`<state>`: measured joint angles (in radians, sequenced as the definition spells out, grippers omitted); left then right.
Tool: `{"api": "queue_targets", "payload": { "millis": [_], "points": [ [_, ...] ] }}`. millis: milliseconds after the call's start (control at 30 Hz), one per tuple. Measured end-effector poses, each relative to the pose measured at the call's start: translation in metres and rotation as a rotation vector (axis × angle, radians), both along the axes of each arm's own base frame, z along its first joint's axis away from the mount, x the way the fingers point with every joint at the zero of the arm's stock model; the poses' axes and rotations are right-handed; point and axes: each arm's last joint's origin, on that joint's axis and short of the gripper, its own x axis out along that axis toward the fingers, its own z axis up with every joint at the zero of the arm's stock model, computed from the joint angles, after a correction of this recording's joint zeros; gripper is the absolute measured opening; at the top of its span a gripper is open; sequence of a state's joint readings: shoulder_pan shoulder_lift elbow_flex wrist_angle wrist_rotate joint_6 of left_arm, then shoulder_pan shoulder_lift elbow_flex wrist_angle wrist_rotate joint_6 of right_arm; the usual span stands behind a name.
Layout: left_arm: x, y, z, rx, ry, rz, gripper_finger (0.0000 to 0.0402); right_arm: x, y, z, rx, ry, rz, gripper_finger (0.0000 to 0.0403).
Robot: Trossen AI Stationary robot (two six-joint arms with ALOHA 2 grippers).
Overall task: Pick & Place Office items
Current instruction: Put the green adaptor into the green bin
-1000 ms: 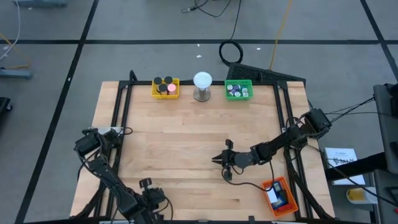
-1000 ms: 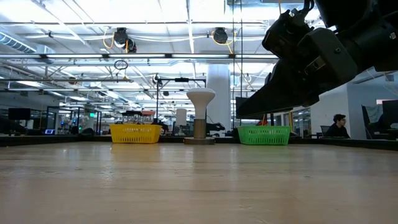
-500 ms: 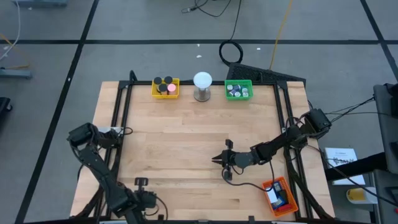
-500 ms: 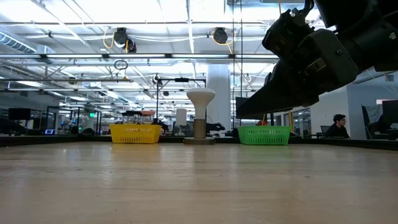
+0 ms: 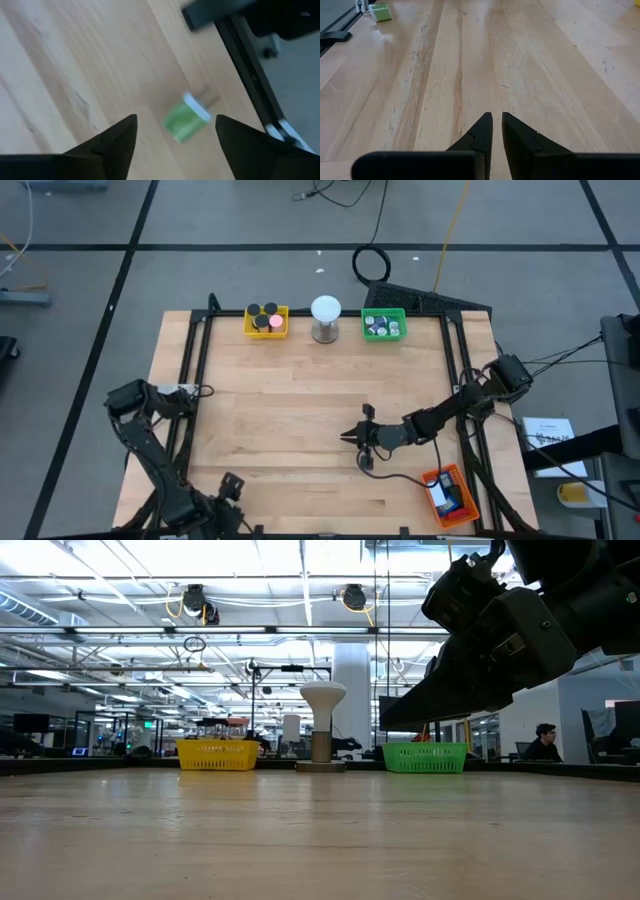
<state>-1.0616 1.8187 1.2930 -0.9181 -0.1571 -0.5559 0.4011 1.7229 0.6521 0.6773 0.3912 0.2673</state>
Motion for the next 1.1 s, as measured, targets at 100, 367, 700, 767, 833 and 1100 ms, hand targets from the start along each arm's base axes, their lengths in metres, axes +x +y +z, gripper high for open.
{"api": "queue_targets", "payload": {
  "millis": [100, 367, 700, 767, 833, 1100],
  "points": [
    [0.002, -0.002, 0.000, 0.002, -0.043, -0.019, 0.0279, 0.000, 0.000, 0.000, 0.000, 0.000, 0.000, 0.0036],
    [0.002, -0.010, -0.024, 0.033, 0.035, -0.083, 0.0246, 0.000, 0.000, 0.000, -0.003, 0.000, 0.001, 0.0036],
    [0.000, -0.012, -0.030, 0.110, -0.040, -0.102, 0.0213, 0.000, 0.000, 0.000, -0.003, 0.000, 0.001, 0.0036],
    [0.000, -0.012, -0.030, 0.110, -0.047, -0.088, 0.0201, 0.000, 0.000, 0.000, -0.003, 0.000, 0.001, 0.0036],
    [0.000, -0.012, -0.031, 0.097, -0.045, -0.072, 0.0190, 0.000, 0.000, 0.000, -0.003, 0.000, 0.001, 0.0036],
    [0.003, -0.003, -0.040, 0.078, -0.023, 0.125, 0.0201, 0.000, 0.000, 0.000, -0.003, 0.000, 0.001, 0.0036]
  ]
}}
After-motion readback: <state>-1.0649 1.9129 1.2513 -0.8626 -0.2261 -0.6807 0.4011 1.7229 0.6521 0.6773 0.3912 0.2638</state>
